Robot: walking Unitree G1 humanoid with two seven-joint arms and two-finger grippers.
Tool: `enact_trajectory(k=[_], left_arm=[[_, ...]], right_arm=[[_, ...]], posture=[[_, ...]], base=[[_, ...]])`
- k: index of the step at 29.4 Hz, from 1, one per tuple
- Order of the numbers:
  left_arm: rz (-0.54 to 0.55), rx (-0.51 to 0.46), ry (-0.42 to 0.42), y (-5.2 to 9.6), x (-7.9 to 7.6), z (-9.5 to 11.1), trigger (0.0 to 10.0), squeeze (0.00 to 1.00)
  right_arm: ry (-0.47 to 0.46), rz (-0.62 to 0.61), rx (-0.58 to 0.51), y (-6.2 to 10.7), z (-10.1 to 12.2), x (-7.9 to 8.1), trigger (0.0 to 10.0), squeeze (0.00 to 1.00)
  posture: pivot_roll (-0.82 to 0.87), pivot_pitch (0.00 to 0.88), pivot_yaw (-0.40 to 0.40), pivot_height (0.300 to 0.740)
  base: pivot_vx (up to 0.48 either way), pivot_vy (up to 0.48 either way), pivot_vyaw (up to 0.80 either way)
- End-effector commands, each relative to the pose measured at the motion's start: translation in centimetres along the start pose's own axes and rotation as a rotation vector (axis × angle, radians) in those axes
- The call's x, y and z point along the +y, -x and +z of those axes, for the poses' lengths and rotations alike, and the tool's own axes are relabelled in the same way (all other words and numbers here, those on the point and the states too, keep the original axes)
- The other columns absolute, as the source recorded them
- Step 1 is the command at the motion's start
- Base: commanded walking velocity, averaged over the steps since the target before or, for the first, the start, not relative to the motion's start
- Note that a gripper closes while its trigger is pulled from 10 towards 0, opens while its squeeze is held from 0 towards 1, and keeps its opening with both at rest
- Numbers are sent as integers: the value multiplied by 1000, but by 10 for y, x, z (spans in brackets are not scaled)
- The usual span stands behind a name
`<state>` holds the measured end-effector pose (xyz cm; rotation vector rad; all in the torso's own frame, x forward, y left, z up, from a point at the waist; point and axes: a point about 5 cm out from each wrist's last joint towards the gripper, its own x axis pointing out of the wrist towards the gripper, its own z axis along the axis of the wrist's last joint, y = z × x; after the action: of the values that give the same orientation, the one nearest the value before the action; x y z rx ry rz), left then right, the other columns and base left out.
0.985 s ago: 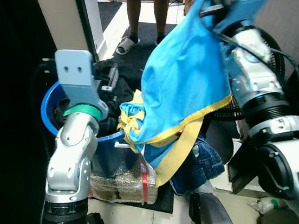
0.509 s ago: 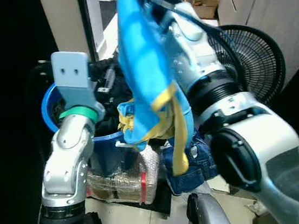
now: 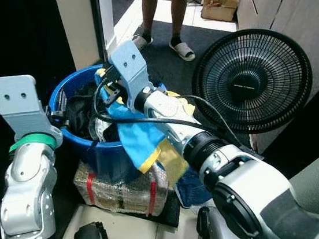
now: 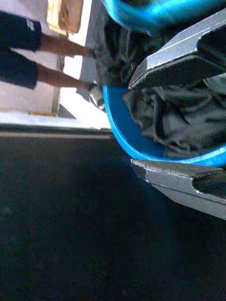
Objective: Clothes washing
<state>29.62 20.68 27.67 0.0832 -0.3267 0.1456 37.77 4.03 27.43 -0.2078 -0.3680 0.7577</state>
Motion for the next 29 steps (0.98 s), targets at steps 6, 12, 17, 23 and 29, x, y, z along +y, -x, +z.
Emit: enact_trajectory(k=[6, 12, 17, 23, 29], left_arm=[[-49, 22, 17, 0, -15, -3, 10000, 0], [-67, 21, 28, -2, -19, -2, 10000, 0], [-89, 22, 38, -4, -25, -3, 10000, 0], [-126, 21, 56, -8, -33, -3, 10000, 0], [-153, 22, 68, -11, -40, -3, 10000, 0]], right_arm=[[-110, -11, -42, -3, 6, 4, 10000, 1000], [-79, -13, -63, 5, 10, -21, 10000, 1000], [-22, -15, -52, 22, 8, -49, 10000, 1000], [125, -59, 80, 66, -14, -94, 10000, 1000], [250, -125, 200, 111, -23, -131, 10000, 0]], posture=[[196, 191, -116, 510], [170, 187, -103, 510], [150, 185, -88, 510], [121, 182, -62, 510], [105, 179, -48, 510]], base=[[0, 0, 0], [0, 0, 0], [0, 0, 0], [0, 0, 0], [0, 0, 0]])
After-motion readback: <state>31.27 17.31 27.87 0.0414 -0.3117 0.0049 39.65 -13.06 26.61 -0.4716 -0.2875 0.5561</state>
